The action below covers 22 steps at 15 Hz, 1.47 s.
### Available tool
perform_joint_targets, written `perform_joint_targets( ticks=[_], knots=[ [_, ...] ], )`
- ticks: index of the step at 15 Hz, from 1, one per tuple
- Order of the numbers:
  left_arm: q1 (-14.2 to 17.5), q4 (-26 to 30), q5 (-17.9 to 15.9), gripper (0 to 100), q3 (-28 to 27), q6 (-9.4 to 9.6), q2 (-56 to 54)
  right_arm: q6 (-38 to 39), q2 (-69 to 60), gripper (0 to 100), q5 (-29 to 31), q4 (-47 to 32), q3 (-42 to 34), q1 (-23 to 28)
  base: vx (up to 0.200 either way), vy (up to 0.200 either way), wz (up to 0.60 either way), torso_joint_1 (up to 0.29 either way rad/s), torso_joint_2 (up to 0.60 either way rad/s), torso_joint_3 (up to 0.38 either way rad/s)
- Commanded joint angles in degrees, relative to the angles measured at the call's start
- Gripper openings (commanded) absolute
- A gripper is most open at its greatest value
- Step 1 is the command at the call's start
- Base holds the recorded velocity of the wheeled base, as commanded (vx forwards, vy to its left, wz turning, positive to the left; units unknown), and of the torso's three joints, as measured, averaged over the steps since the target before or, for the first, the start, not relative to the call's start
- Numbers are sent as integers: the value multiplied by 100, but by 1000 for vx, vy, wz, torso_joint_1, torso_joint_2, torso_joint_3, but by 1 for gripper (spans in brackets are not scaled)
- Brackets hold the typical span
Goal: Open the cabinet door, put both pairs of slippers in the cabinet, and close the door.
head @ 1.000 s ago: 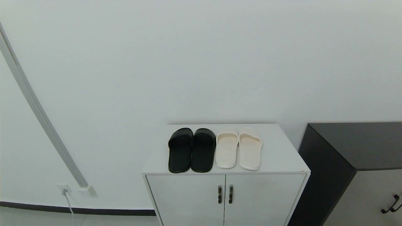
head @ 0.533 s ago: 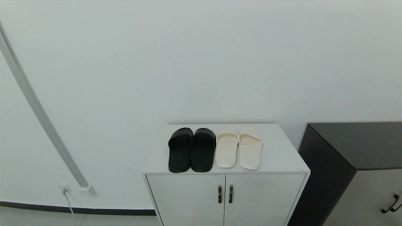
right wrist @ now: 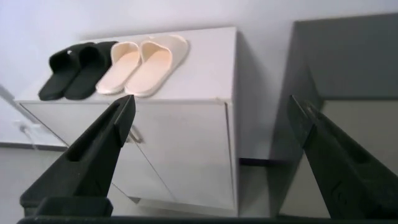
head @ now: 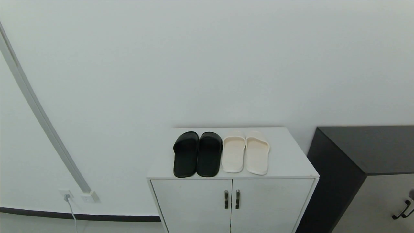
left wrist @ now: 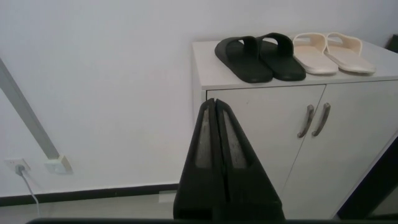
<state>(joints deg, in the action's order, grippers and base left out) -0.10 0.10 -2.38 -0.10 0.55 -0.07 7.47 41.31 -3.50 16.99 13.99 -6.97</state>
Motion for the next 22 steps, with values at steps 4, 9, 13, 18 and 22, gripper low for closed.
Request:
perform_joint_targets(
  ticks=[4, 9, 13, 18, 22],
  knots=[
    [1, -1, 0, 0, 1, -2, 7, 606, 2619, 100, 1686, 929, 1228, -2317, 0, 0, 0, 0, 0, 0],
    [1, -1, 0, 0, 1, 7, 7, 615, 4113, 100, 2574, 1324, 2248, -3187, 0, 0, 0, 0, 0, 0],
    [1, -1, -8, 0, 1, 7, 7, 597, 5431, 100, 3180, 1974, 3074, -3513, 0, 0, 0, 0, 0, 0],
    [1, -1, 0, 0, 1, 7, 7, 677, 6785, 100, 3918, 1974, 4287, -3557, 0, 0, 0, 0, 0, 0],
    [1, -1, 0, 0, 1, 7, 7, 1046, 7699, 100, 4112, 1974, 4788, -3601, 0, 0, 0, 0, 0, 0]
  ],
)
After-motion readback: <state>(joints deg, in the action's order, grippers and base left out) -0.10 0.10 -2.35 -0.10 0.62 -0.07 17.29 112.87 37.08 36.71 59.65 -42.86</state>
